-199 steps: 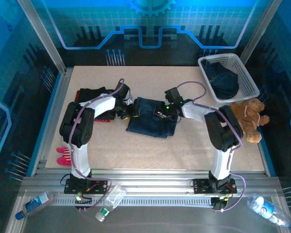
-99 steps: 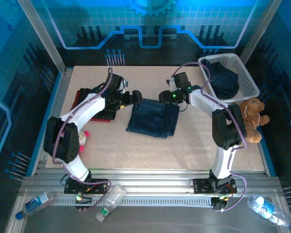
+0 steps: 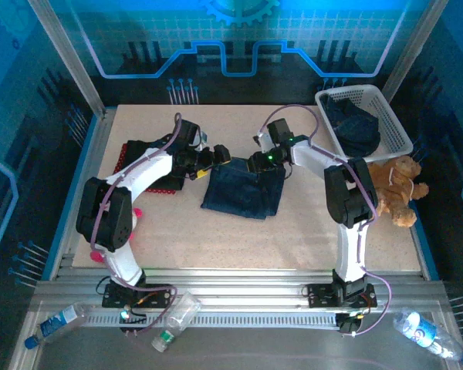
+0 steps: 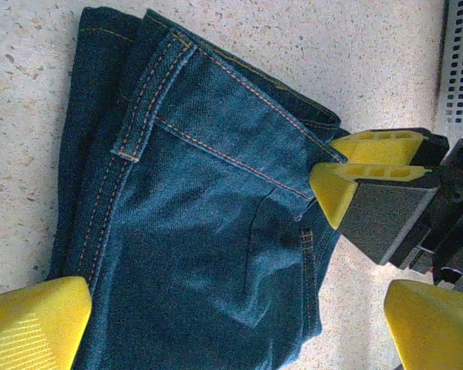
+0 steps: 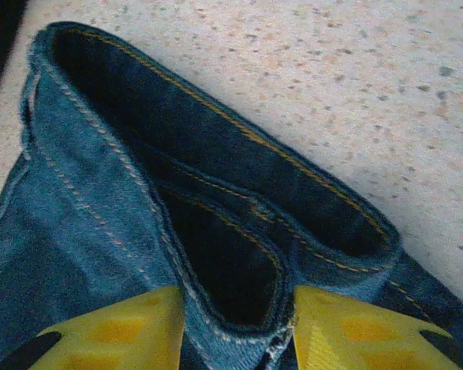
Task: Fold and stack the skirts
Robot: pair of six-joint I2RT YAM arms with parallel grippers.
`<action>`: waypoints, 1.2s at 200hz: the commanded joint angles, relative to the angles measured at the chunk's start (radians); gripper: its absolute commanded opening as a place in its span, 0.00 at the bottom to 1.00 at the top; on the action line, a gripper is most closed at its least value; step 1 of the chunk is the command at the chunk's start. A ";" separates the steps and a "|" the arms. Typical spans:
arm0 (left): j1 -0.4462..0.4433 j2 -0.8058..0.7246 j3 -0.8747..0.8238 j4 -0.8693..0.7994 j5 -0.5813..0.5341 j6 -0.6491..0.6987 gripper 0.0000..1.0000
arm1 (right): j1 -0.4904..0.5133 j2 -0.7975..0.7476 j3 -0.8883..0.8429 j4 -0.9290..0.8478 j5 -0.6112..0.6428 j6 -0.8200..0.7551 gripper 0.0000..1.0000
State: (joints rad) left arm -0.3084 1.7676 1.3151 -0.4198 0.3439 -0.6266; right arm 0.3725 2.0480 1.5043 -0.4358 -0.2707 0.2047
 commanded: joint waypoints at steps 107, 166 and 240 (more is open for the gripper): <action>0.000 0.003 0.010 0.027 0.185 0.000 0.99 | 0.059 -0.103 0.115 -0.135 0.069 -0.030 0.06; -0.034 0.148 0.022 0.110 0.132 -0.119 0.99 | 0.020 0.144 0.244 -0.170 0.017 0.026 0.06; -0.028 0.171 0.163 -0.282 -0.235 0.177 0.95 | -0.003 0.265 0.320 -0.243 0.141 0.072 0.06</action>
State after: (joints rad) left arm -0.3431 1.9121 1.4181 -0.5262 0.2436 -0.5892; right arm 0.3954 2.2612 1.8057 -0.6296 -0.1646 0.2508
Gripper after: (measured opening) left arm 0.970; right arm 0.089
